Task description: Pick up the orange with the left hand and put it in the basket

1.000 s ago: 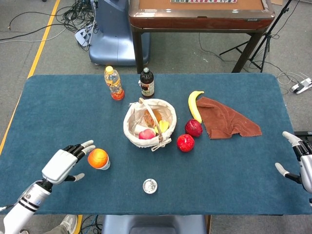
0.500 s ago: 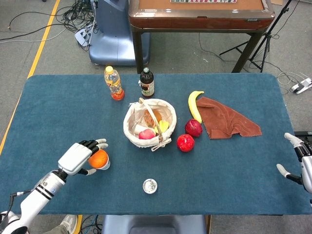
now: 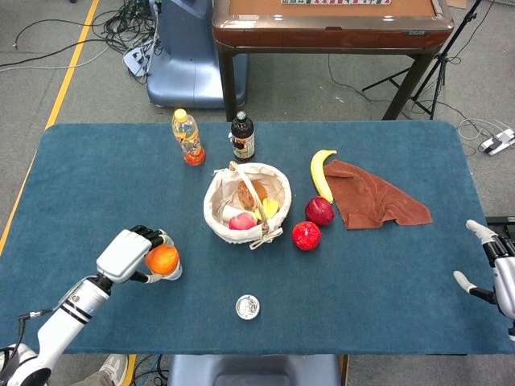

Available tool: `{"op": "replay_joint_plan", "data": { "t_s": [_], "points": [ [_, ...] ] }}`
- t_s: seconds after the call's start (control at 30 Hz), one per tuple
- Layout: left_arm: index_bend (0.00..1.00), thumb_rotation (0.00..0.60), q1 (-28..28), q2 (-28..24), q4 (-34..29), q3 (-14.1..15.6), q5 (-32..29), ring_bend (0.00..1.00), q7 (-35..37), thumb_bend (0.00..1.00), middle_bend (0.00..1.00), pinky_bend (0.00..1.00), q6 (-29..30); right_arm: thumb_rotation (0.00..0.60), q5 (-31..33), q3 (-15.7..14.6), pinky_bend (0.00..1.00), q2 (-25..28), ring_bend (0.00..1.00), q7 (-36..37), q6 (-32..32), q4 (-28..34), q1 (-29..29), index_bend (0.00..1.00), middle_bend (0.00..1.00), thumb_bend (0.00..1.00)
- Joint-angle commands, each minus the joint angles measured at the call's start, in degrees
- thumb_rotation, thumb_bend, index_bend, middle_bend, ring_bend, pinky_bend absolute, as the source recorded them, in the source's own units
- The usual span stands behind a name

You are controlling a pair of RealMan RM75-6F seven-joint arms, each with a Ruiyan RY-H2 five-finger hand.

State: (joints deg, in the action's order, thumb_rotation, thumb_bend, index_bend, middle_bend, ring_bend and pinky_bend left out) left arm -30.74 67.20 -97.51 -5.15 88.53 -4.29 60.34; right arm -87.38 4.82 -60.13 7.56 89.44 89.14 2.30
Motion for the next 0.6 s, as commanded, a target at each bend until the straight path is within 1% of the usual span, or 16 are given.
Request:
{"op": "replay_joint_plan", "data": {
  "t_s": [0.03, 0.2, 0.3, 0.47, 0.6],
  "points": [
    [0.48, 0.600, 0.26, -0.23, -0.39, -0.89, 0.36, 0.47, 2.38, 0.17, 0.51, 0.33, 2.41, 0.600, -0.06, 0.01, 0.31, 0.03, 0.20, 0.03, 0.12, 0.00, -0.05, 0.15, 0.22, 0.17],
    [0.49, 0.600, 1.01, 0.95, 0.57, -3.38, 1.52, 0.47, 9.08, 0.17, 0.51, 0.36, 8.91, 0.600, -0.07, 0.00, 0.31, 0.02, 0.20, -0.08, 0.29, -0.01, -0.18, 0.15, 0.22, 0.17],
    [0.50, 0.600, 0.92, 2.37, 1.70, -4.54, 1.93, 0.47, 12.50, 0.17, 0.51, 0.38, 11.43, 0.600, -0.13, -0.06, 0.31, -0.15, 0.20, -0.07, 0.12, -0.06, -0.12, 0.15, 0.22, 0.17],
    [0.48, 0.600, -1.18, 4.47, 3.11, -5.92, 1.43, 0.46, 18.50, 0.17, 0.51, 0.39, 10.82, 0.600, -0.47, -0.17, 0.31, -0.41, 0.20, -0.25, -0.22, -0.07, 0.16, 0.15, 0.22, 0.17],
    [0.47, 0.600, -3.26, 7.51, 5.49, -7.12, 1.36, 0.45, 20.43, 0.17, 0.51, 0.39, 10.65, 0.600, -0.47, -0.21, 0.31, -0.48, 0.20, -0.38, -0.26, 0.07, 0.15, 0.15, 0.22, 0.17]
  ]
}}
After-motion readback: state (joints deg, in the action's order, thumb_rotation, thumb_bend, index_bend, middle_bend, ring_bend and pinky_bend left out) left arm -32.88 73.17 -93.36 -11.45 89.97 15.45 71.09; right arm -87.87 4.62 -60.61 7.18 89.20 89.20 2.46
